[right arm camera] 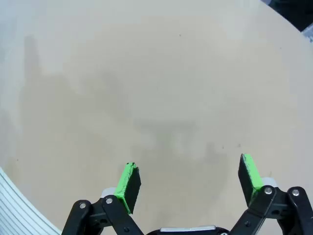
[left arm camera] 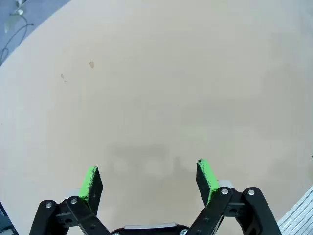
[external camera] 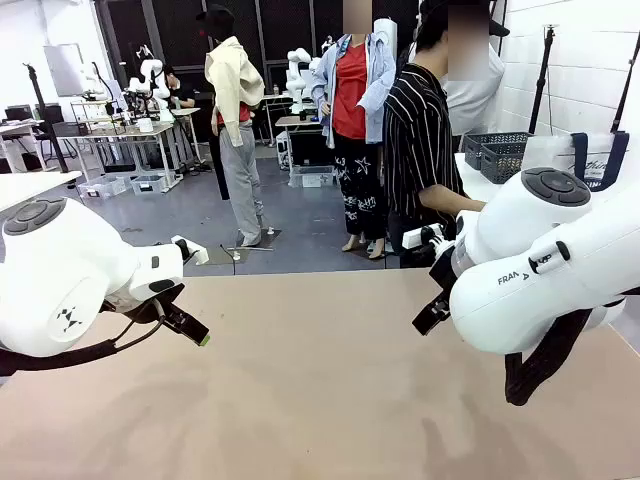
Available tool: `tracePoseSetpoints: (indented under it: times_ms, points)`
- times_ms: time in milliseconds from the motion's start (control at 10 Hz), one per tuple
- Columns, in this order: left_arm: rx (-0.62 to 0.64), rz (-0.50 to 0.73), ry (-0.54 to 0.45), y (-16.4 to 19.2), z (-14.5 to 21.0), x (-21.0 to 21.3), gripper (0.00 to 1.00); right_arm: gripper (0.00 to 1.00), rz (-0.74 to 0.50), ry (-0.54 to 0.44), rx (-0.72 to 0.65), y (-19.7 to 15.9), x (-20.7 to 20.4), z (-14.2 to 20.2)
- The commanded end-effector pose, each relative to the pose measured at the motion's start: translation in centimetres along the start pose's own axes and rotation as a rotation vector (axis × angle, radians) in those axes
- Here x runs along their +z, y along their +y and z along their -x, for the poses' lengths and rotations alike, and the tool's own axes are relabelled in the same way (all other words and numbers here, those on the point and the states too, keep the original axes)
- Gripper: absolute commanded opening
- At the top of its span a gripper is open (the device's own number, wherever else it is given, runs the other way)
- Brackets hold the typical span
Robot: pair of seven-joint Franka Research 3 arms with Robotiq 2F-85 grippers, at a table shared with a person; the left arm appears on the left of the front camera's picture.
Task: Transfer purchased items from the store into the shopping bag.
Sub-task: Open the Reusable shopping bag in the center of the table.
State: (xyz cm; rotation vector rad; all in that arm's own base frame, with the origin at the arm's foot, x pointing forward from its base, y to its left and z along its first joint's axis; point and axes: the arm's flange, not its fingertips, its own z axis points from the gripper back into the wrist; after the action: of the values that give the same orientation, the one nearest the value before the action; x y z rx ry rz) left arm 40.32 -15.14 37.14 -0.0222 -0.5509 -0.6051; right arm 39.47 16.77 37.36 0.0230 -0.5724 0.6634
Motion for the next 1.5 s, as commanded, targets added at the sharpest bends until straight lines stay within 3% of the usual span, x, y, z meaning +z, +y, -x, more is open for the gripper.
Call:
tracePoseSetpoints:
  times_ms: [0, 900, 1000, 1200, 1300, 1400]
  points:
    - [0.000, 0.000, 0.000, 0.0, 0.0, 0.0, 1.00, 1.00, 0.000, 0.000, 0.000, 0.0, 0.0, 0.0]
    - [-0.003, 0.001, 0.000, -0.1, 0.0, 0.0, 1.00, 1.00, 0.000, 0.000, 0.000, 0.0, 0.0, 0.0]
    - [-0.029, -0.100, -0.125, 1.1, -0.5, 3.4, 1.00, 1.00, 0.067, -0.067, -0.015, -0.8, 2.7, -0.8]
    - [0.107, -0.346, -0.282, 6.8, 0.9, 12.1, 1.00, 1.00, 0.242, -0.217, -0.140, -6.5, 9.5, -0.7]
    - [0.207, -0.415, -0.312, 9.8, 3.8, 16.0, 1.00, 1.00, 0.342, -0.279, -0.277, -10.3, 13.5, 1.4]
    - [0.322, -0.482, -0.281, 12.6, 6.7, 17.6, 1.00, 1.00, 0.405, -0.317, -0.400, -13.7, 16.3, 4.3]
